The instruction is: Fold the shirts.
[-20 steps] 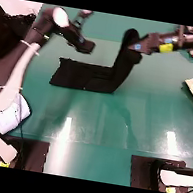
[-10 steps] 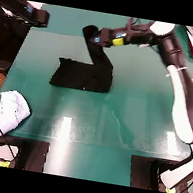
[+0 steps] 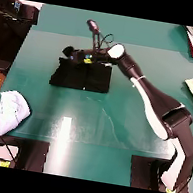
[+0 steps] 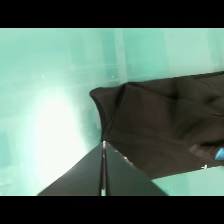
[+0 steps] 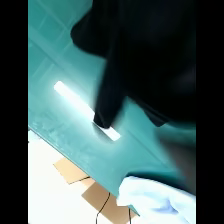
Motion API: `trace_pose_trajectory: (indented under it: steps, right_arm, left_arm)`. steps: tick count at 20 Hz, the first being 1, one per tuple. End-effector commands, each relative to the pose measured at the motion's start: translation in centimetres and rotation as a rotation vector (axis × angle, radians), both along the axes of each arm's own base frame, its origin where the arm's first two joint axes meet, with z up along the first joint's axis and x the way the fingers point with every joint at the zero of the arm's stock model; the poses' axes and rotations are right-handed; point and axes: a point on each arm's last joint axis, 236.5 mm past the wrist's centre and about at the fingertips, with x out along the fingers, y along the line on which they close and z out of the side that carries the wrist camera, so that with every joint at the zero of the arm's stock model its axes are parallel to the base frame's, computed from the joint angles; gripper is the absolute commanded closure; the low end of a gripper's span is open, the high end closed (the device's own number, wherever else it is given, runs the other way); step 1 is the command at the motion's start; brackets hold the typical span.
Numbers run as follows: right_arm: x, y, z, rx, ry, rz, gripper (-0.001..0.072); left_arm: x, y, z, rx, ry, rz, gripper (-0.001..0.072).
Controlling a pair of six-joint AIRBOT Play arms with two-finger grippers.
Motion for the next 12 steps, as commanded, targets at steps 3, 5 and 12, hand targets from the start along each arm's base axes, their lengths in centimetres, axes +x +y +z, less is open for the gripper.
trace_pose_trajectory:
  steps: [3, 5, 12]
  right_arm:
    - [-3.2, 3.5, 1.4, 0.0, -0.116, 0.108, 0.001]
    - [-3.0, 0.9, 4.0, -0.007, -0.132, 0.127, 0.0013]
    - [-0.8, -22.6, -4.6, -0.332, 0.299, -0.13, 0.0062]
  left_arm:
    - [-0.4, 0.1, -0.2, 0.003, 0.02, -0.001, 0.0684]
    - [-0.8, 0.1, -0.5, 0.006, 0.041, -0.004, 0.0683]
    - [-1.2, -0.4, -0.7, -0.012, 0.055, -0.017, 0.0683]
